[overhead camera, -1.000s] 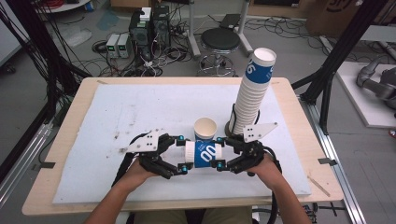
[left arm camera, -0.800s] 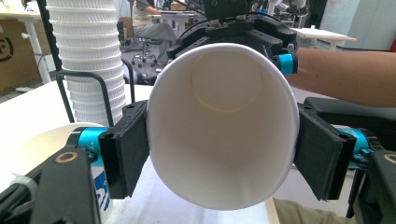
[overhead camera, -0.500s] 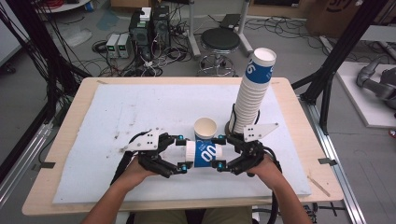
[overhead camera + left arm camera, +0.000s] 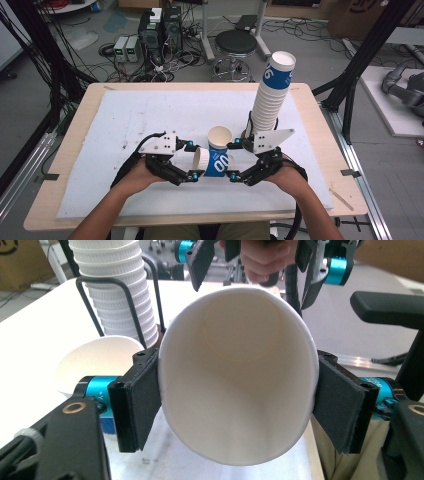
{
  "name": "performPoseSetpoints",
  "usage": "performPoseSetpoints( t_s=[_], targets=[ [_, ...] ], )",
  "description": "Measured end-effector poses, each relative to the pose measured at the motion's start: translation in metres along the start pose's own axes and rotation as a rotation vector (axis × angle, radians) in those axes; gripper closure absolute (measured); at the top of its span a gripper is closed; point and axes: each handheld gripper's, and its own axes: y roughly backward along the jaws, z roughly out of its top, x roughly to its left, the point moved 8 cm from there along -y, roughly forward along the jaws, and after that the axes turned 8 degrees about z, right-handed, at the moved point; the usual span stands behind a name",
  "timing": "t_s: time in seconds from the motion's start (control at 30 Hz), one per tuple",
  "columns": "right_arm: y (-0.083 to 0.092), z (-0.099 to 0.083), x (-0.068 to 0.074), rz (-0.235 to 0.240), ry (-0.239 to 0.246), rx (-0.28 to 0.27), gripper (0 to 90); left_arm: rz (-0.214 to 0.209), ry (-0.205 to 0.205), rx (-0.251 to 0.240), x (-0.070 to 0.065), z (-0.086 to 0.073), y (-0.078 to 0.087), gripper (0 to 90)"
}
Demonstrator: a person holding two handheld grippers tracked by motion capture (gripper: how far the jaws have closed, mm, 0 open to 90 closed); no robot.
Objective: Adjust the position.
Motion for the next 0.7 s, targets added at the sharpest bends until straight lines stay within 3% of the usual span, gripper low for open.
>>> performPoseSetpoints(
  t_s=[0.33, 0.7],
  targets=[
    [-0.014, 0.006, 0.0, -0.017, 0.095, 0.178, 20.9, 0.002, -0.036, 0.107, 0.003, 0.004, 0.0, 26.7],
    [-0.03, 0.006, 0.001, -0.01, 0.148, 0.311, 21.1, -0.001, -0.04, 0.193, 0.002, 0.002, -0.005, 26.5]
  ],
)
